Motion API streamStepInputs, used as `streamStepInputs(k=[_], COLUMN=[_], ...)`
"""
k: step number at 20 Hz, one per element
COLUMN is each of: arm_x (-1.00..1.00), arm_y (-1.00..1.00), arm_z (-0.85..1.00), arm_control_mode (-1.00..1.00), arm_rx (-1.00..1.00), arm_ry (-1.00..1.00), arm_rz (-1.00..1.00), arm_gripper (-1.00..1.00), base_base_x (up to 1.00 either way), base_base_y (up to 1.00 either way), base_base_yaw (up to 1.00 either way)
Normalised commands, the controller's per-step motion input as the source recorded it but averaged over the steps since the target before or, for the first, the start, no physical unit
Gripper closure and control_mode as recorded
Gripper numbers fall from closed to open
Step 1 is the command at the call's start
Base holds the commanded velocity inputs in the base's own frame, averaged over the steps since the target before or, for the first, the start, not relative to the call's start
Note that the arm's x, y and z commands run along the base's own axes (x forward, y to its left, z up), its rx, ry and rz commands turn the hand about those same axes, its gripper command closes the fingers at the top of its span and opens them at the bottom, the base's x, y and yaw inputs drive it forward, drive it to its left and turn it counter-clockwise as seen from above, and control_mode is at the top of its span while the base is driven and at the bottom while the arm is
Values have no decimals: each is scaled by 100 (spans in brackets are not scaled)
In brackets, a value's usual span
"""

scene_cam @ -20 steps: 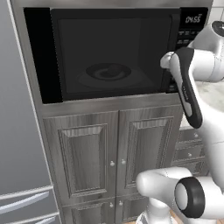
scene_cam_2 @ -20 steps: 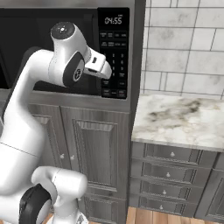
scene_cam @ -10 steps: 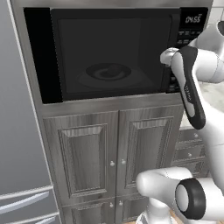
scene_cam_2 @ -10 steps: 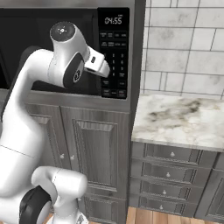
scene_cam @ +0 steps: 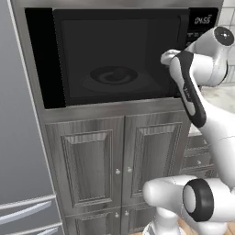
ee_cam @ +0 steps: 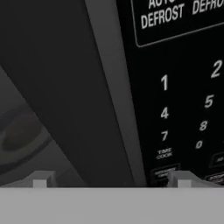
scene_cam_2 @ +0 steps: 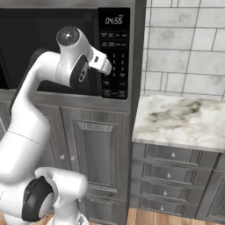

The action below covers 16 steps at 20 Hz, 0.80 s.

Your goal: Retrieve the reheated potato from the microwave, then place the potato, cheese, and condiment on the cutting board.

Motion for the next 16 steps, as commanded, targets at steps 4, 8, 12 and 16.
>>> streamStepInputs(k=[4,8,12,16], arm_x=[49,33,-26,-100], arm_y=[0,0,22,49], arm_z=[0,0,0,0], arm_control_mode=[-100,-100,-100,-100], arm_rx=[0,0,0,0], arm_ry=[0,0,-1,-7], arm_rz=[0,0,0,0], arm_gripper=[-100,100,100,100], base_base_x=[0,0,0,0], base_base_y=[0,0,0,0], base_base_yaw=[0,0,0,0])
